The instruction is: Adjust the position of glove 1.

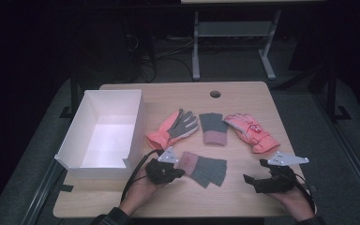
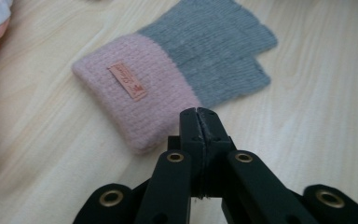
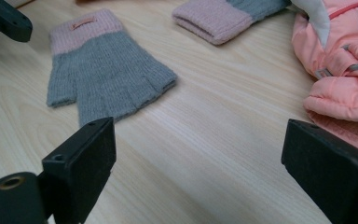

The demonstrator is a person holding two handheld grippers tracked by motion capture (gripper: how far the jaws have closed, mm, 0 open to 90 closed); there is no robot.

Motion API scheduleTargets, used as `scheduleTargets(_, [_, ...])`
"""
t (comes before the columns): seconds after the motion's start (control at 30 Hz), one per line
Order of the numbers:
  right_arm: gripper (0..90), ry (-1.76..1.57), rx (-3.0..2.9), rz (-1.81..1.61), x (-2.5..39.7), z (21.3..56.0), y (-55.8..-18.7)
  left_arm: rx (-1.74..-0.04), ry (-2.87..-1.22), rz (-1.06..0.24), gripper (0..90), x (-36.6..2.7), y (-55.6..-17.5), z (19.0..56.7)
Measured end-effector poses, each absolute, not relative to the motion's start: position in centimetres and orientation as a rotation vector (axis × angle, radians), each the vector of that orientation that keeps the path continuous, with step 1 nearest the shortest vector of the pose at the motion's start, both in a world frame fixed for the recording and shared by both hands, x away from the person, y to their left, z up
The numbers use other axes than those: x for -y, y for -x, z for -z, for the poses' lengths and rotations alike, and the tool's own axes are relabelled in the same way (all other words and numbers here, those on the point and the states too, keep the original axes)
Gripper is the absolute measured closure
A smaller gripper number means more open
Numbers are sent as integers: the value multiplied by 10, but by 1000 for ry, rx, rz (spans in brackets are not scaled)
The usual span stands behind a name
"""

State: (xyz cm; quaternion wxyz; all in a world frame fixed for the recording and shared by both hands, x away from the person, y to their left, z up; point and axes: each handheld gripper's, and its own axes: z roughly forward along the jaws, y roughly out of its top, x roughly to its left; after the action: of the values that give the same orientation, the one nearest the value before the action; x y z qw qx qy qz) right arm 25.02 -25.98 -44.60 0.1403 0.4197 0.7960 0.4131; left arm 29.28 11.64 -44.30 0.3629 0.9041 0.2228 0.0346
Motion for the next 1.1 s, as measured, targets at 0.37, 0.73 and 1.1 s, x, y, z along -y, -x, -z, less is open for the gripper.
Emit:
scheduleTargets(0.37, [97, -1221, -2296, -1205, 257, 444, -249, -592, -2308, -117, 898, -110, -310, 437])
scheduleTargets(0.73, [97, -1218, -2282, -1200, 253, 442, -252, -551, -2324, -144, 898, -95, -330, 433])
scheduleTargets(1.1, [96, -1205, -2283, -1173, 250, 442, -253, -579, -2324, -159, 898, -79, -353, 437])
